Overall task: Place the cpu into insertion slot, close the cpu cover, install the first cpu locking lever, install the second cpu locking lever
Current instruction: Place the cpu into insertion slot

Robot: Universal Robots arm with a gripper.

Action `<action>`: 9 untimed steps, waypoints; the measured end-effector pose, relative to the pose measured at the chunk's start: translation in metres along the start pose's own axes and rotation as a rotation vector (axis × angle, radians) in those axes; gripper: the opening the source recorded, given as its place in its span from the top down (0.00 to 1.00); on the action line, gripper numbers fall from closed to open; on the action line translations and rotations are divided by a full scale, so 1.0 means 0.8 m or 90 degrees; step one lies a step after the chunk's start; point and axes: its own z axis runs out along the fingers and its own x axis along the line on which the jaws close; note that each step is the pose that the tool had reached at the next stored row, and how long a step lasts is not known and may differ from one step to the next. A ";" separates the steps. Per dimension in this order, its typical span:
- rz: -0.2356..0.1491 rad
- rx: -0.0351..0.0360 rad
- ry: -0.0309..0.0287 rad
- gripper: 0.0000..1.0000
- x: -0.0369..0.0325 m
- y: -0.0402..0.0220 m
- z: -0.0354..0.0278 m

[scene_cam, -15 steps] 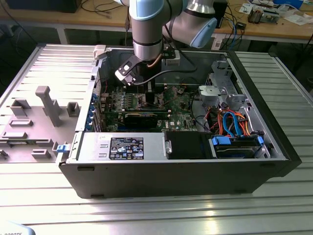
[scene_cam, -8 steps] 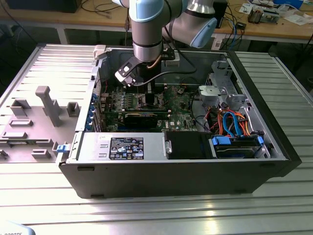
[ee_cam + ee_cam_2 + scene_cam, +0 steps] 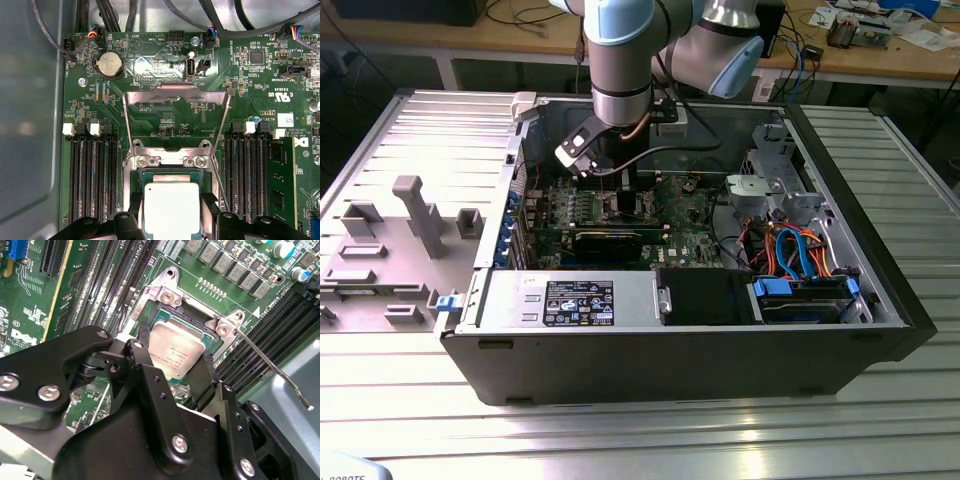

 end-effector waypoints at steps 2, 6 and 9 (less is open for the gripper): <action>0.000 -0.0005 0.0007 0.39 0.0003 0.0001 0.0006; 0.000 0.0000 0.0000 0.32 0.0000 0.0000 0.0002; 0.000 -0.0001 0.0001 0.32 0.0000 0.0002 -0.0020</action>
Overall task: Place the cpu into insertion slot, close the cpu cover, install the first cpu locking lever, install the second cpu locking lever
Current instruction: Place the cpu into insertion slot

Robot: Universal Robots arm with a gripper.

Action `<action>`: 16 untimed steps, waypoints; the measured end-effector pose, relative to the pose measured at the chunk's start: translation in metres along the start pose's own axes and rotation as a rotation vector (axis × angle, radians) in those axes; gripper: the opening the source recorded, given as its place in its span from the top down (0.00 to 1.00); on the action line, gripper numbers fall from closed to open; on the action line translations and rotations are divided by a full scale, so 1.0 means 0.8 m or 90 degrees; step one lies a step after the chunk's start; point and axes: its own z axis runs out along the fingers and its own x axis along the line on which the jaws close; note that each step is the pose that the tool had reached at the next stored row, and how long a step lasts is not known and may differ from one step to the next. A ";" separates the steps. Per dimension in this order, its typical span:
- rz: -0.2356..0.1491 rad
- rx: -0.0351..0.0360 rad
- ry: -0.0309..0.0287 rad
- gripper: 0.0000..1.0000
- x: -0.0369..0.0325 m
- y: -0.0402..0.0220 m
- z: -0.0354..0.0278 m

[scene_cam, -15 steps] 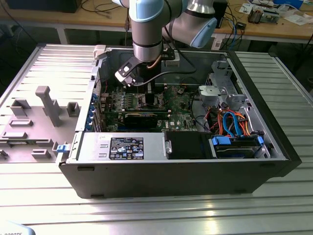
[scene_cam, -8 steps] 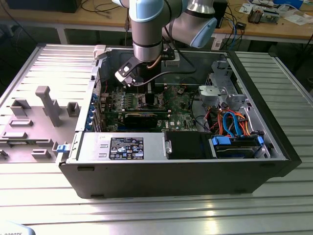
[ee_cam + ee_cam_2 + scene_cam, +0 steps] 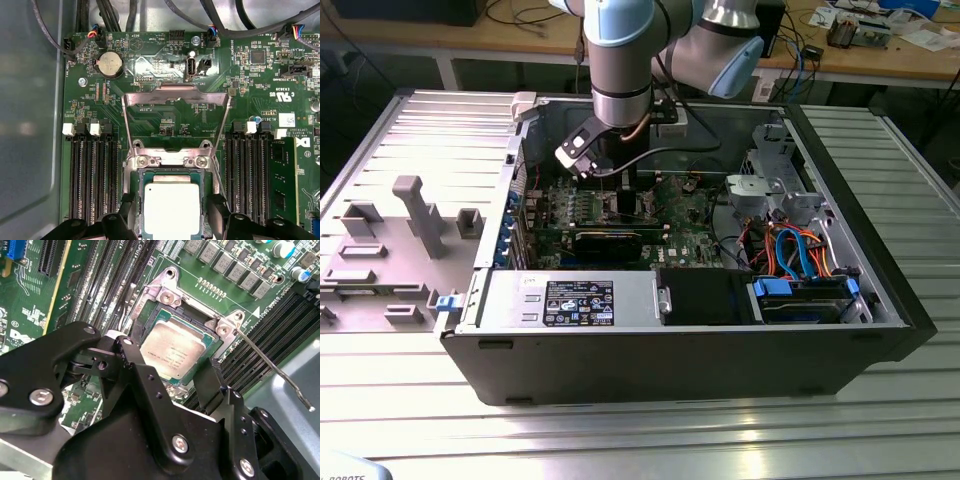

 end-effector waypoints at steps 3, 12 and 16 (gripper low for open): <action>0.000 0.0000 0.0000 0.32 0.0000 0.0009 -0.0116; 0.000 0.0004 0.0007 0.53 0.0001 0.0026 -0.0326; 0.000 0.0049 0.0020 0.89 0.0001 0.0047 -0.0377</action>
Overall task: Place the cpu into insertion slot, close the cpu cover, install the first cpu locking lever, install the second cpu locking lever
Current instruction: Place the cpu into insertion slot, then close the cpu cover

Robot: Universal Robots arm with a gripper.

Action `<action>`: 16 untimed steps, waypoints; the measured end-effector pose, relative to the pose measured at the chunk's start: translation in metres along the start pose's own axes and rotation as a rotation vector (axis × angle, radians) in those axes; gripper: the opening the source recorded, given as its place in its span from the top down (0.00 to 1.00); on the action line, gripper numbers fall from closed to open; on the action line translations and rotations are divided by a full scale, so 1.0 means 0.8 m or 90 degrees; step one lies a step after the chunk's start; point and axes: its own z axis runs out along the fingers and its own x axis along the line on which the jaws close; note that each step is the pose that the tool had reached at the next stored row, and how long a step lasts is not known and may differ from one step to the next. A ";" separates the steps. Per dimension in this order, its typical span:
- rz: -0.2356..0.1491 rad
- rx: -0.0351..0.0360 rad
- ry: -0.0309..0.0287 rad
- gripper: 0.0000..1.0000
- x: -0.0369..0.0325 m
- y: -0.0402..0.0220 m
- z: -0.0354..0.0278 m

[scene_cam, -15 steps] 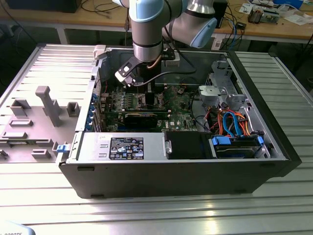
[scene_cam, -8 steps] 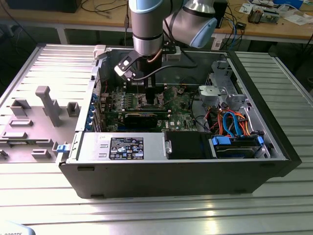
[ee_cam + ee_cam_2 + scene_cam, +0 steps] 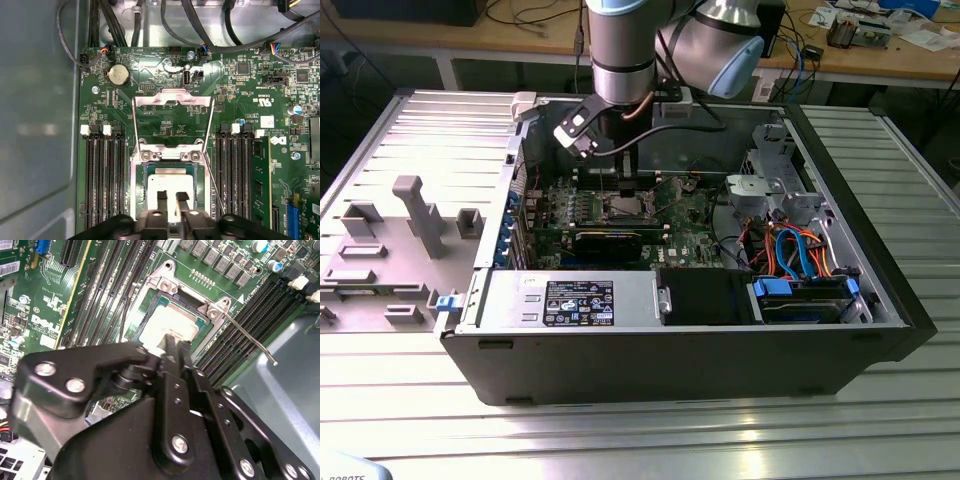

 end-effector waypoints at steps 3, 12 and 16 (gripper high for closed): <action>0.000 0.0002 -0.0001 0.89 0.0000 0.0000 -0.0001; 0.000 -0.0001 -0.0001 0.89 0.0000 0.0000 0.0000; 0.000 -0.0029 -0.0001 0.89 0.0000 -0.0001 -0.0001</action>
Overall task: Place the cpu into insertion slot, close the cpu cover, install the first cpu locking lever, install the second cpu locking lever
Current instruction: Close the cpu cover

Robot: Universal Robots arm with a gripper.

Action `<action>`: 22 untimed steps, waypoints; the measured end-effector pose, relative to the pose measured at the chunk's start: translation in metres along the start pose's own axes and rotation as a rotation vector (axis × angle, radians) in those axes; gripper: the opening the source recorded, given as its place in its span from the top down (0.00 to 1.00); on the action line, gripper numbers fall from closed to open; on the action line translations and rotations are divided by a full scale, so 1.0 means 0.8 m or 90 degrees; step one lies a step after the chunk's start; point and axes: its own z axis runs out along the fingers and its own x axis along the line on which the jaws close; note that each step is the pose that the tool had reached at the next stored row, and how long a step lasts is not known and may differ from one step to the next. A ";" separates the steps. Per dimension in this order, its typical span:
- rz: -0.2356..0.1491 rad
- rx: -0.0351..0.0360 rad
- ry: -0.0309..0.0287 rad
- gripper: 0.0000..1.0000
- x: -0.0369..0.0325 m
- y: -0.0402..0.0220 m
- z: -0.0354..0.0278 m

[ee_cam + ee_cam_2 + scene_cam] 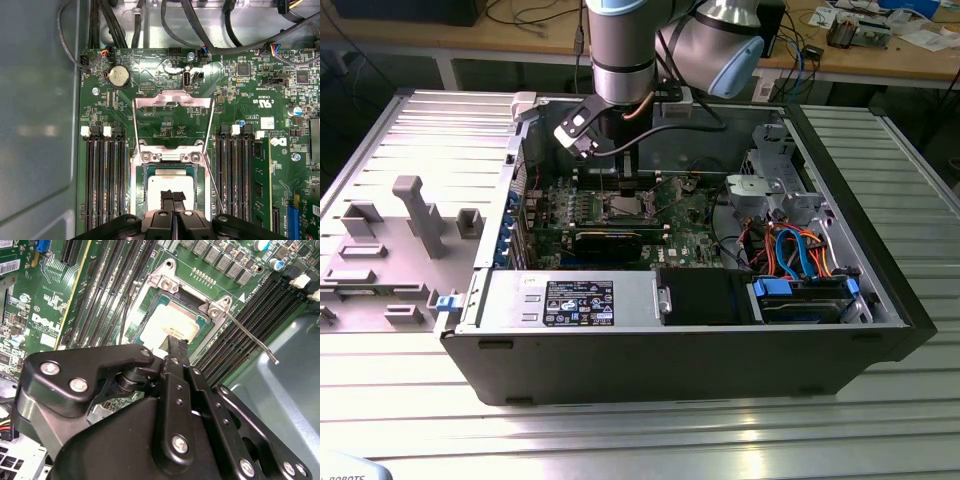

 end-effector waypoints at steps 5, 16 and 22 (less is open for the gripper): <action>0.000 -0.0040 0.0000 0.89 0.0000 0.0000 0.0000; 0.000 -0.0063 -0.0005 0.89 0.0000 0.0000 -0.0008; 0.000 -0.0062 -0.0008 0.89 0.0001 0.0007 -0.0097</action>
